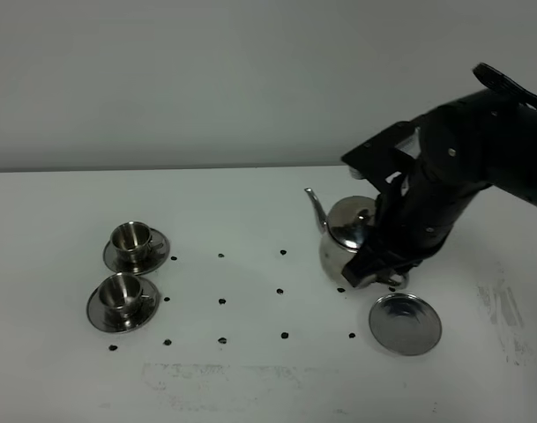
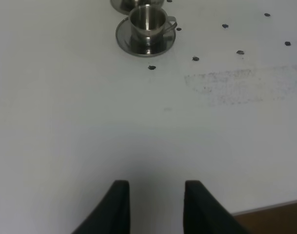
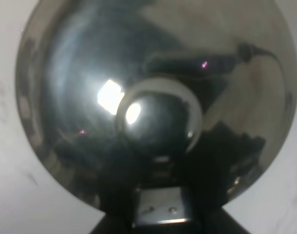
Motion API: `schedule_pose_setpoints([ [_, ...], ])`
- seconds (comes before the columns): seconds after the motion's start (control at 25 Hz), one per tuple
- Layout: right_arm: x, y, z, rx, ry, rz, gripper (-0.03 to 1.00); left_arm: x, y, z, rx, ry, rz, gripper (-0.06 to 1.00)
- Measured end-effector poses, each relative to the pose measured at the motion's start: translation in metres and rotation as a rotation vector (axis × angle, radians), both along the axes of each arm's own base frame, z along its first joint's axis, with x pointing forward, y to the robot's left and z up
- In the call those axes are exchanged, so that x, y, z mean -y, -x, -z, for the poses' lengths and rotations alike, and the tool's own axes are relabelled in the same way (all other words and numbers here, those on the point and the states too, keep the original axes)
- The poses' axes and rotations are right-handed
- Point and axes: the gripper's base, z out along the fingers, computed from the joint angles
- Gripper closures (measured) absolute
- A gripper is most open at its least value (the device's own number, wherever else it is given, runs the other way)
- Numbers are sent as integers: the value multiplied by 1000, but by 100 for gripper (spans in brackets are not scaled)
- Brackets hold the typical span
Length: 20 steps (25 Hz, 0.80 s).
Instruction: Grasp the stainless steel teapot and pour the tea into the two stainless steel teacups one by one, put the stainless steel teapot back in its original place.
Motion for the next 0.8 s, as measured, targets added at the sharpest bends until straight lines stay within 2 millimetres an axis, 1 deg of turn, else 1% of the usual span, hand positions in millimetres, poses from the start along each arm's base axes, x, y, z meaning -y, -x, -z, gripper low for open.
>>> schedule_pose_setpoints([
  [0.16,-33,-15,2,6,20,-94,78,0,0,0,0,0,0,64],
  [0.2,-41,-17,5,2,27,-120,78,0,0,0,0,0,0,64],
  [0.28,-58,-21,4,15,29,-167,78,0,0,0,0,0,0,64],
  [0.52,-105,-28,5,38,37,-300,78,0,0,0,0,0,0,64],
  [0.56,-111,-29,3,53,32,-318,78,0,0,0,0,0,0,64],
  [0.8,-142,-33,7,111,24,-422,78,0,0,0,0,0,0,64],
])
